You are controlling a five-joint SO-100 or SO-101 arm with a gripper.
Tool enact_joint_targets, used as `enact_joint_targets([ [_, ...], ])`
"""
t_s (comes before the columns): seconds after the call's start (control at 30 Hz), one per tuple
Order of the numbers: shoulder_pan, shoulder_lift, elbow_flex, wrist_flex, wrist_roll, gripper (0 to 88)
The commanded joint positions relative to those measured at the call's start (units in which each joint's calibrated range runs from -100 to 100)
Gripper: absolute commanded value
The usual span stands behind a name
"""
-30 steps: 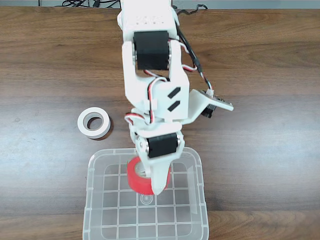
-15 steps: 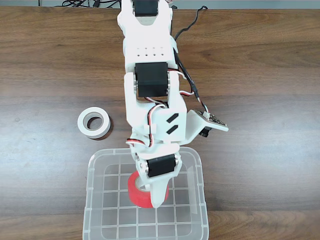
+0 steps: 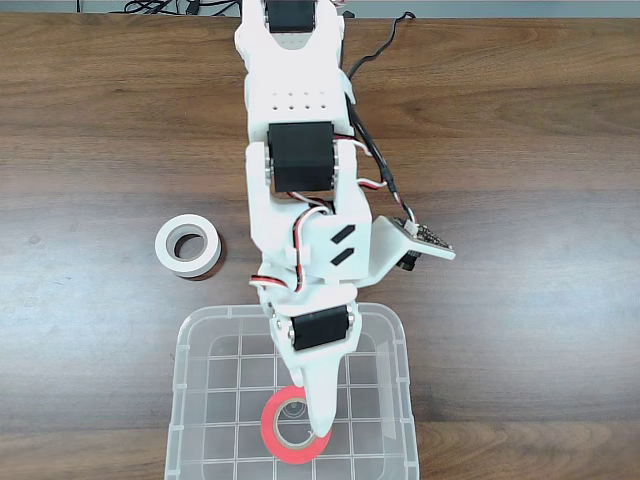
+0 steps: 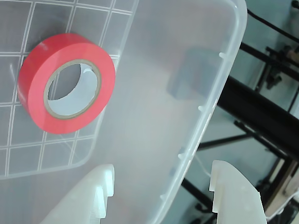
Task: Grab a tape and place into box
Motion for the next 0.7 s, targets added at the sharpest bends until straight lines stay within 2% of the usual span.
enact_joint_targets([
  [0.0,1.31,-2.57,-5.5,0.21,-0.31,20.1],
  [0.2,1.24,-2.65,-5.5,1.92,-0.31,20.6],
  [0.4,1.16,-4.91,-7.51,10.57,-1.25,19.8],
  [0.47,1.16,-7.08,-7.95,14.08,-2.99,16.3],
  [0.6,0.43,-12.79,-8.3,20.76,-5.58,3.5],
  [0.67,-0.3,-16.09,-8.3,25.04,-6.95,1.1],
])
